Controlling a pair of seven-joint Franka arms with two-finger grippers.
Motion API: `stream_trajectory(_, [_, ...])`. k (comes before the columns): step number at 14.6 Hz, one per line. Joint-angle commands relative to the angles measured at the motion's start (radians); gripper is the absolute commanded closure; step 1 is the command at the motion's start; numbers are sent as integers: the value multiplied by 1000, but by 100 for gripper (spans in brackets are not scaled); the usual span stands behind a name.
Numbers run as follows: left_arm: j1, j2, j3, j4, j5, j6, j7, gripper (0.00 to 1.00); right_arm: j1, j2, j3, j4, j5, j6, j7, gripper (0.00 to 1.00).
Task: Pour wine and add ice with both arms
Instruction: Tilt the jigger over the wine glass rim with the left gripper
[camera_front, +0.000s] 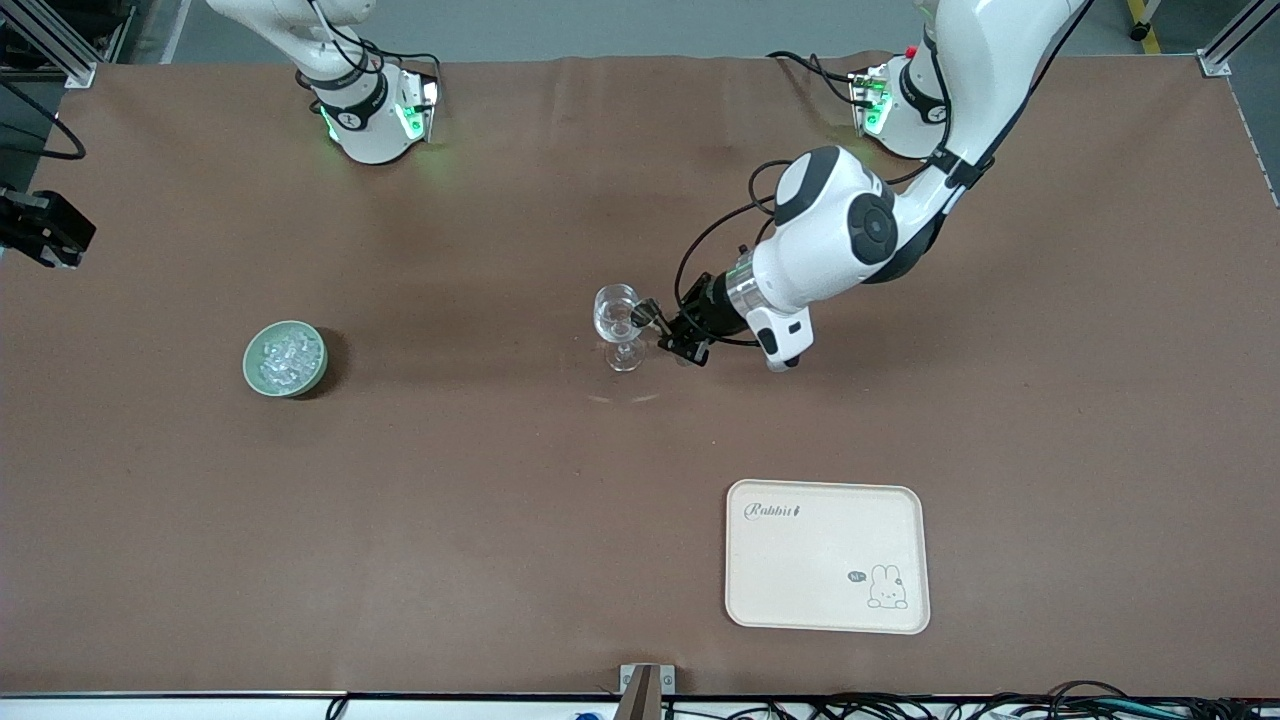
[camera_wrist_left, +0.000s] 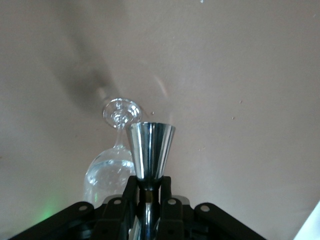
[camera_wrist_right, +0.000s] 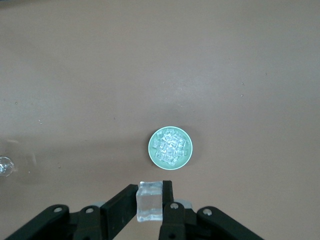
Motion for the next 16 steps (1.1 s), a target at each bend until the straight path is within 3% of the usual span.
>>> stream_trajectory(1, [-19,58,-17,58,206,8,-171,100,2,-2,-1,-1,16,7,13,96])
stream_trajectory(4, [-28,79,-52,70,371,0,-284,100,4,-2,-1,1,18,7,13,96])
stream_trajectory(7, [-28,72,-69,72,426,-50,-311,100,4,-2,-1,-1,18,7,13,96])
stream_trajectory(16, [-9,52,-80,67,440,-76,-295,100,4,-2,0,1,18,7,13,96])
